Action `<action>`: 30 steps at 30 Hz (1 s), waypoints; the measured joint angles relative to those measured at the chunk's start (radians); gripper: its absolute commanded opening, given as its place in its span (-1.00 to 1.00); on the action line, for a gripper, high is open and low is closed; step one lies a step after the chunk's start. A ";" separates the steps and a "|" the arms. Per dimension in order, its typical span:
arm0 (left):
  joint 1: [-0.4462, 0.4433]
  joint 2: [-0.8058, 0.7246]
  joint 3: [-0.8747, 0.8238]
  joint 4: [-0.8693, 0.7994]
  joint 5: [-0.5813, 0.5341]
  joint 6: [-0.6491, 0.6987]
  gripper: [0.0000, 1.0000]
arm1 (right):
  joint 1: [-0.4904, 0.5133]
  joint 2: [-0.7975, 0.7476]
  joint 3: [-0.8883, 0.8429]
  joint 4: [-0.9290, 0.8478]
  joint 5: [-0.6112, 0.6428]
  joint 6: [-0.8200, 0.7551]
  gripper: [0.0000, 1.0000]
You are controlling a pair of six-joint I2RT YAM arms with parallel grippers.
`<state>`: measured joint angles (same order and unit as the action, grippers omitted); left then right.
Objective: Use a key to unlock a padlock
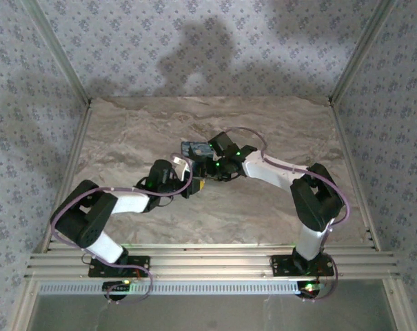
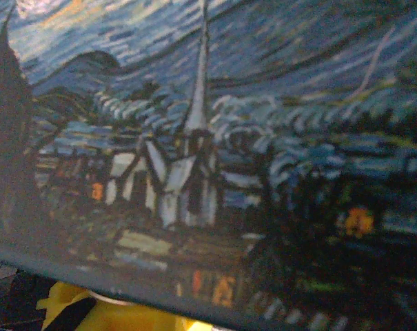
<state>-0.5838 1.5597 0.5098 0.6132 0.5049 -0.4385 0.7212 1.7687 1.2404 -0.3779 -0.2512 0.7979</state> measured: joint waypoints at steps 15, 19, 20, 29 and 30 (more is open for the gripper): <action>0.050 0.003 -0.008 0.018 0.066 0.053 -1.00 | -0.058 -0.053 -0.045 0.017 -0.060 0.001 -1.00; 0.063 0.033 0.013 0.008 0.096 0.064 -1.00 | -0.058 -0.060 -0.045 0.025 -0.080 0.012 -1.00; 0.062 0.042 0.023 0.007 0.105 0.068 -1.00 | -0.058 -0.060 -0.045 0.029 -0.083 0.016 -1.00; 0.063 0.080 0.075 0.005 0.163 0.082 -1.00 | -0.061 -0.062 -0.045 0.050 -0.104 0.027 -1.00; 0.062 0.080 0.075 0.005 0.164 0.084 -1.00 | -0.061 -0.062 -0.045 0.053 -0.105 0.027 -1.00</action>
<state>-0.5217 1.6394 0.5850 0.6186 0.6693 -0.3550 0.6601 1.7069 1.1954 -0.3252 -0.3565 0.8246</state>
